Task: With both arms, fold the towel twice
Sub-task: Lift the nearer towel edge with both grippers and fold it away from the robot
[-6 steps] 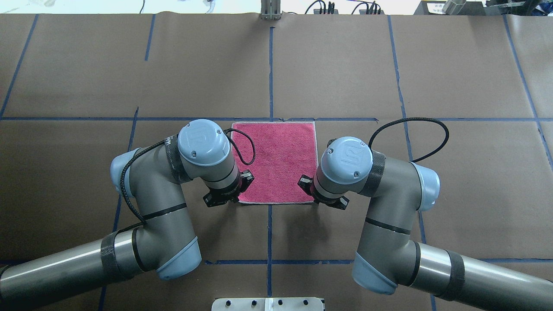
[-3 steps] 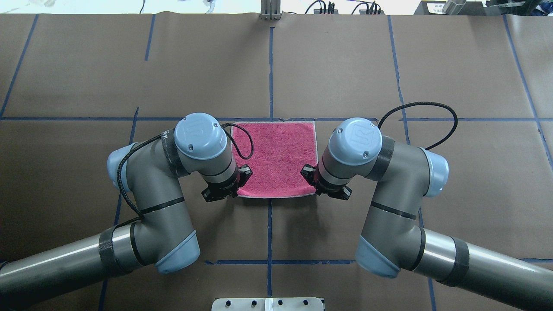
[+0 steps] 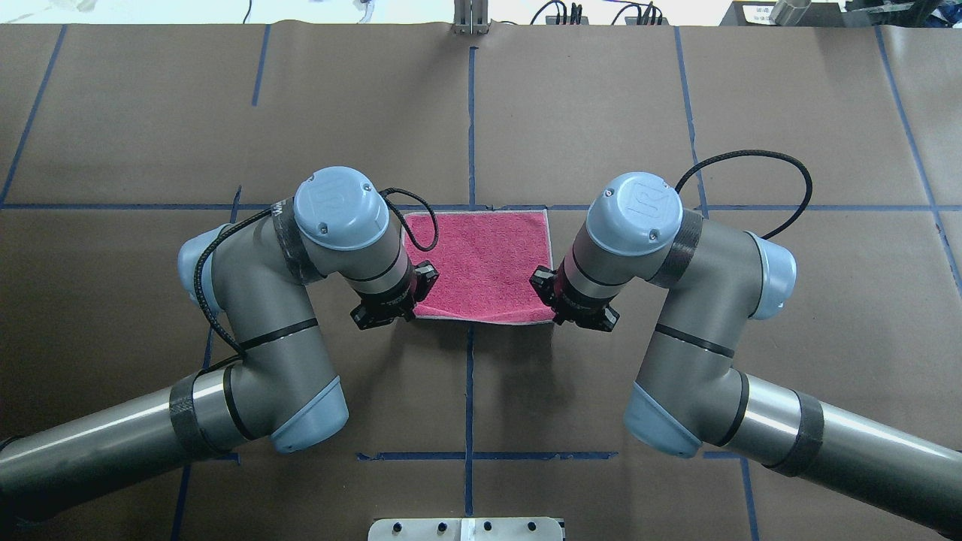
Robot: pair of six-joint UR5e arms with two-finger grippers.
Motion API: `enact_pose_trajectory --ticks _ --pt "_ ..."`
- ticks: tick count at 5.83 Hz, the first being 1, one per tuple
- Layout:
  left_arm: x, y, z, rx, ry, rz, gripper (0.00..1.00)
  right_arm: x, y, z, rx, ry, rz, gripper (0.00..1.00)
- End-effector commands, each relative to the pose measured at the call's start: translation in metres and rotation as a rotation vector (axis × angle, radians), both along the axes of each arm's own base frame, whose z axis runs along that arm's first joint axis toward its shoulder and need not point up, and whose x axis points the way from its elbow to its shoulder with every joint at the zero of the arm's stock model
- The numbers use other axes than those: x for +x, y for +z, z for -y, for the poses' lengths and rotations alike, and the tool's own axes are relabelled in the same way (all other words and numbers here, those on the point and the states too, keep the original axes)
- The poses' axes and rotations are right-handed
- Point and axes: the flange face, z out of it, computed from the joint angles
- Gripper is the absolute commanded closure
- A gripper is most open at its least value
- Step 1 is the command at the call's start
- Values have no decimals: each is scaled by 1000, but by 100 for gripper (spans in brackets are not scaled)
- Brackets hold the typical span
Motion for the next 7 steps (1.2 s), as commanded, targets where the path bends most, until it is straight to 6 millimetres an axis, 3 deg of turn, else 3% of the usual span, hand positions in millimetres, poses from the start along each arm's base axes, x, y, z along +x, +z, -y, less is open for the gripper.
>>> enact_pose_trajectory --ticks 1,4,6,7 --pt "-10 -3 10 -28 -2 -16 100 0 1 1 1 -1 -3 100" --pt "-13 -3 16 -61 -44 -36 100 -1 4 4 23 -14 -4 100" --pt "-9 -4 21 -88 -85 -76 100 -21 -27 29 32 3 14 100" --pt "-10 -4 23 -91 -91 -78 100 -17 -27 33 30 8 16 100"
